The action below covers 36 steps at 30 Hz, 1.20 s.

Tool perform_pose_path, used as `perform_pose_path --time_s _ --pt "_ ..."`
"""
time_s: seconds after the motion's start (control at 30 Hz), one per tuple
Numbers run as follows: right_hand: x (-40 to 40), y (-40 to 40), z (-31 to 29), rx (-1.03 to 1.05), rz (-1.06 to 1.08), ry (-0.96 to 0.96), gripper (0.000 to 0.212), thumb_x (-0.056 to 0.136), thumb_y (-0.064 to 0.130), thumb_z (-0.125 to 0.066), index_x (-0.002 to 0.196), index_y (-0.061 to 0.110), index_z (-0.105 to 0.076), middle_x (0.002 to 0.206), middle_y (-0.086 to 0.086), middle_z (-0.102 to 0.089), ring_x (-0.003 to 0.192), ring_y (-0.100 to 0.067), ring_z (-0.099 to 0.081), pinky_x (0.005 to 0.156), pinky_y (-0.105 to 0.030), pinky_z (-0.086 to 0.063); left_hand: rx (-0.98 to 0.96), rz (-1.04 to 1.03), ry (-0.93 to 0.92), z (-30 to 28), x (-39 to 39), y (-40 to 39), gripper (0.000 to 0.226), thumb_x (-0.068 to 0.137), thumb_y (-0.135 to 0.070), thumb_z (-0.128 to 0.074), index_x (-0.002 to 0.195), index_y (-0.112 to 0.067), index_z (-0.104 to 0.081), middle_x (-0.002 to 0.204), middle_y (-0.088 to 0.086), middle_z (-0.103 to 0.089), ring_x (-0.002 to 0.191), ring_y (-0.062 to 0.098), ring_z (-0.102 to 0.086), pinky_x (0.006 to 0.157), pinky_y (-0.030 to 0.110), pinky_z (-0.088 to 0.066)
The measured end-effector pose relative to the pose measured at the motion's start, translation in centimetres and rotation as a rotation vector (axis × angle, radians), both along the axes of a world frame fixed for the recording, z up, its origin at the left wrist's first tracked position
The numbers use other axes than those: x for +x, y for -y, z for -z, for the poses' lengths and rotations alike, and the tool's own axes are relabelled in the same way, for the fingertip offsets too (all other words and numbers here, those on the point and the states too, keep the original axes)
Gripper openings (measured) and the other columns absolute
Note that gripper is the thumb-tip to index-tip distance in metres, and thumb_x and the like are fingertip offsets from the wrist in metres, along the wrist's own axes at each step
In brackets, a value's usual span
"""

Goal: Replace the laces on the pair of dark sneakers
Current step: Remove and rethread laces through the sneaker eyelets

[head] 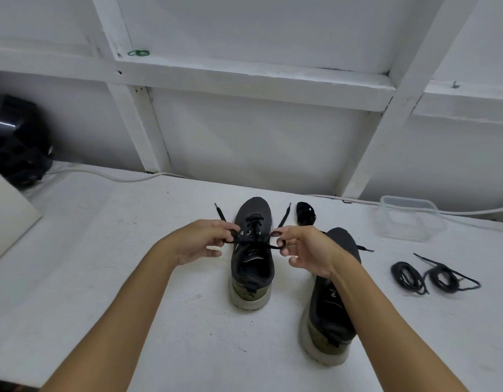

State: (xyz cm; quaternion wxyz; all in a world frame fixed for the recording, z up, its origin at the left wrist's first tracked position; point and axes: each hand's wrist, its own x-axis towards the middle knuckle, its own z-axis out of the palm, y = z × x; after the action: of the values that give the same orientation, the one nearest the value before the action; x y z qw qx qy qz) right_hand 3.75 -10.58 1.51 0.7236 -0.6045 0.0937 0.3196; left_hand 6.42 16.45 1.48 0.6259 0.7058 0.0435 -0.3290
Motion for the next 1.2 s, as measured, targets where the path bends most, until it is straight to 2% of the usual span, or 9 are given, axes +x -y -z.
perform_pose_path --time_s 0.17,0.3,0.4,0.5,0.63,0.73,0.9,1.1,1.2 --pt "0.1 0.1 -0.1 -0.145 -0.078 0.078 0.019 0.100 0.023 -0.064 0.085 0.017 -0.074 0.082 0.003 -0.065 0.070 -0.008 -0.063 0.060 -0.022 -0.052 0.173 0.012 0.072 0.1 0.2 -0.3 0.016 0.100 -0.014 -0.060 0.104 -0.010 -0.074 0.078 -0.005 -0.064 0.068 0.006 -0.061 0.072 0.023 -0.057" --pt "-0.1 0.4 0.1 0.047 0.064 -0.015 0.032 0.107 0.021 -0.050 0.086 0.020 -0.073 0.100 0.005 -0.073 0.082 -0.008 -0.068 0.064 -0.025 -0.053 -0.237 -0.386 -0.209 1.0 0.1 0.3 0.016 0.103 -0.014 -0.053 0.093 -0.010 -0.065 0.075 0.000 -0.070 0.062 0.008 -0.064 0.055 0.023 -0.050" --pt "-0.3 1.0 0.2 0.138 0.092 -0.103 0.030 0.104 0.021 -0.053 0.082 0.021 -0.074 0.097 0.003 -0.073 0.086 -0.013 -0.070 0.065 -0.029 -0.055 -0.355 -0.537 -0.303 2.0 -0.4 0.3 0.016 0.098 -0.016 -0.056 0.084 -0.012 -0.064 0.074 0.001 -0.069 0.065 0.012 -0.063 0.053 0.025 -0.041" --pt "-0.2 1.0 0.1 -0.036 0.000 -0.108 0.032 0.097 0.024 -0.062 0.068 0.023 -0.076 0.082 0.000 -0.068 0.079 -0.015 -0.070 0.065 -0.030 -0.055 -0.385 -0.462 -0.322 2.2 -0.5 0.2 0.020 0.090 -0.024 -0.057 0.073 -0.015 -0.061 0.072 0.000 -0.064 0.060 0.014 -0.058 0.050 0.025 -0.039" --pt "0.0 0.6 -0.3 -0.260 -0.135 -0.012 0.023 0.093 0.030 -0.073 0.074 0.018 -0.080 0.073 0.001 -0.060 0.074 -0.016 -0.064 0.072 -0.029 -0.057 -0.364 -0.344 -0.286 2.2 -0.2 0.0 0.028 0.092 -0.035 -0.062 0.070 -0.019 -0.059 0.066 -0.005 -0.055 0.054 0.010 -0.049 0.046 0.024 -0.036" --pt "0.2 0.6 -0.4 -0.244 -0.154 0.008 0.023 0.097 0.024 -0.063 0.079 0.021 -0.077 0.077 0.001 -0.061 0.077 -0.016 -0.067 0.071 -0.031 -0.059 -0.391 -0.357 -0.272 2.4 -0.3 0.1 0.021 0.097 -0.028 -0.058 0.080 -0.017 -0.061 0.067 -0.005 -0.054 0.052 0.008 -0.044 0.046 0.022 -0.033" --pt "0.8 1.3 -0.1 0.028 0.148 -0.141 0.030 0.096 0.019 -0.053 0.068 0.017 -0.065 0.074 0.000 -0.062 0.086 -0.023 -0.075 0.072 -0.043 -0.061 -0.623 -0.602 -0.195 3.2 -0.6 -0.3 0.026 0.098 -0.025 -0.053 0.075 -0.016 -0.059 0.078 -0.004 -0.059 0.063 0.012 -0.053 0.060 0.027 -0.028" --pt "0.6 1.2 0.1 -0.163 0.003 -0.127 0.029 0.099 0.039 -0.063 0.099 0.011 -0.069 0.060 0.001 -0.046 0.075 -0.017 -0.070 0.072 -0.042 -0.062 -0.408 -0.394 -0.232 3.2 -0.6 0.2 0.027 0.099 -0.030 -0.054 0.076 -0.016 -0.058 0.064 -0.003 -0.044 0.051 0.011 -0.039 0.046 0.023 -0.037" --pt "0.6 1.0 0.0 -0.175 0.006 -0.085 0.021 0.103 0.033 -0.056 0.098 0.017 -0.069 0.062 0.004 -0.046 0.077 -0.013 -0.069 0.075 -0.040 -0.060 -0.417 -0.438 -0.200 3.2 -0.3 0.1 0.026 0.101 -0.028 -0.052 0.078 -0.016 -0.055 0.062 -0.004 -0.044 0.051 0.010 -0.040 0.047 0.022 -0.040"
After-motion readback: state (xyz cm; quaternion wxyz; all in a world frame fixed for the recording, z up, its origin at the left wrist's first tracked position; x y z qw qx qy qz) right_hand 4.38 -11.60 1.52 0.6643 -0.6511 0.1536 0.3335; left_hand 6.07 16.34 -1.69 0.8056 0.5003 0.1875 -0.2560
